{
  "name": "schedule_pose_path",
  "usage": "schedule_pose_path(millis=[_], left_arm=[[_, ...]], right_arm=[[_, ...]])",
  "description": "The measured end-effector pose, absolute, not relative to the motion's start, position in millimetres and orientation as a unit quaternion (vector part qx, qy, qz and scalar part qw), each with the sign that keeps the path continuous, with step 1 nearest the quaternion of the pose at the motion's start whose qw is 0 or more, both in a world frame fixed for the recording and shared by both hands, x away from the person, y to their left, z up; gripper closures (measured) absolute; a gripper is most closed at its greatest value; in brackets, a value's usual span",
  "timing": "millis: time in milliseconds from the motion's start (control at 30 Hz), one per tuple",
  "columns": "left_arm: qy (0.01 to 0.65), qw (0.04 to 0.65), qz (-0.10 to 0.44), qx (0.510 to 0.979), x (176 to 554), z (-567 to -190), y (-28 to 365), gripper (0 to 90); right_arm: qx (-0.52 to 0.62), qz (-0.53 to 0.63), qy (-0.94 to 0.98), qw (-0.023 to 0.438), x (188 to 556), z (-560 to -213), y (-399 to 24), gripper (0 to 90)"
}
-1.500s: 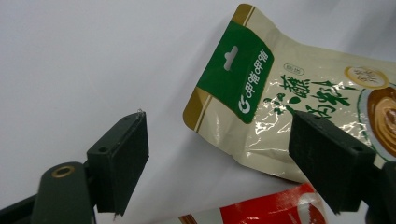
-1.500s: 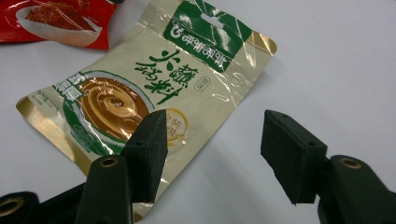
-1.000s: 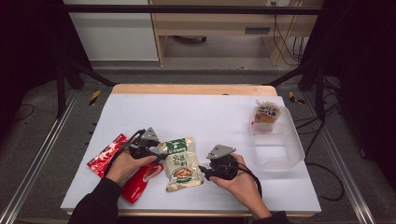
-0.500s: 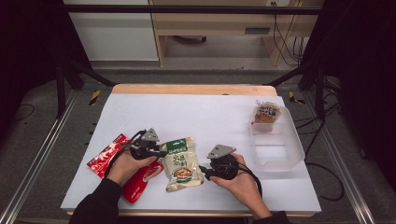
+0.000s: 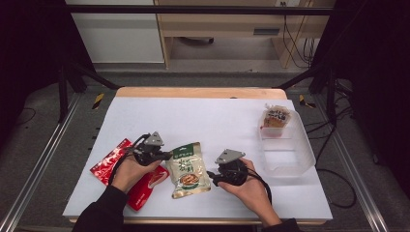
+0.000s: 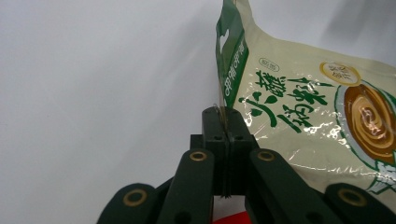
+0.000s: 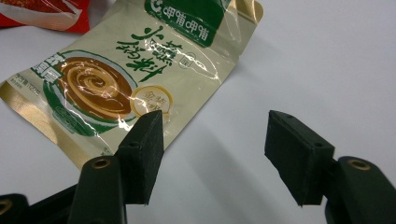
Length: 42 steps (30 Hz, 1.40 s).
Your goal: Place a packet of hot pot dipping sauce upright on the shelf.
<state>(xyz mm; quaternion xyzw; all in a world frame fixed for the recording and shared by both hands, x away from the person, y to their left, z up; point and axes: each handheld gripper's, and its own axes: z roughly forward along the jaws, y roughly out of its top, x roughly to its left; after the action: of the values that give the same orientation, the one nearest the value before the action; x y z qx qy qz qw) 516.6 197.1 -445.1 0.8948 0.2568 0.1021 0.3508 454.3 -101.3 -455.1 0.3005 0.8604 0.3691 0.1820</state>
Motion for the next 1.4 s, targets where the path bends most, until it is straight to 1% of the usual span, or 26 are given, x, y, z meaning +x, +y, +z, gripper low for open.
schedule_pose_path(millis=[367, 500, 700, 867, 1000, 1167, 1400], left_arm=[[0.235, 0.373, 0.117, 0.89, 504, -412, 198, 90.0], [0.221, 0.38, 0.118, 0.89, 497, -399, 197, 90.0], [0.187, 0.389, 0.124, 0.894, 482, -373, 192, 90.0], [0.169, 0.407, 0.115, 0.89, 469, -355, 188, 90.0], [0.153, 0.423, 0.102, 0.887, 462, -345, 187, 90.0], [0.14, 0.412, 0.109, 0.894, 454, -335, 185, 90.0], [0.134, 0.385, 0.121, 0.905, 456, -326, 181, 90.0]], right_arm=[[0.307, 0.366, 0.86, 0.18, 456, -456, -104, 34.1], [0.309, 0.359, 0.864, 0.171, 457, -454, -104, 27.9], [0.291, 0.351, 0.875, 0.163, 456, -445, -103, 23.1], [0.287, 0.345, 0.88, 0.156, 453, -435, -110, 21.1], [0.285, 0.334, 0.885, 0.152, 451, -433, -117, 20.2], [0.278, 0.336, 0.887, 0.154, 449, -426, -124, 20.0], [0.248, 0.335, 0.896, 0.152, 447, -410, -121, 19.5]])
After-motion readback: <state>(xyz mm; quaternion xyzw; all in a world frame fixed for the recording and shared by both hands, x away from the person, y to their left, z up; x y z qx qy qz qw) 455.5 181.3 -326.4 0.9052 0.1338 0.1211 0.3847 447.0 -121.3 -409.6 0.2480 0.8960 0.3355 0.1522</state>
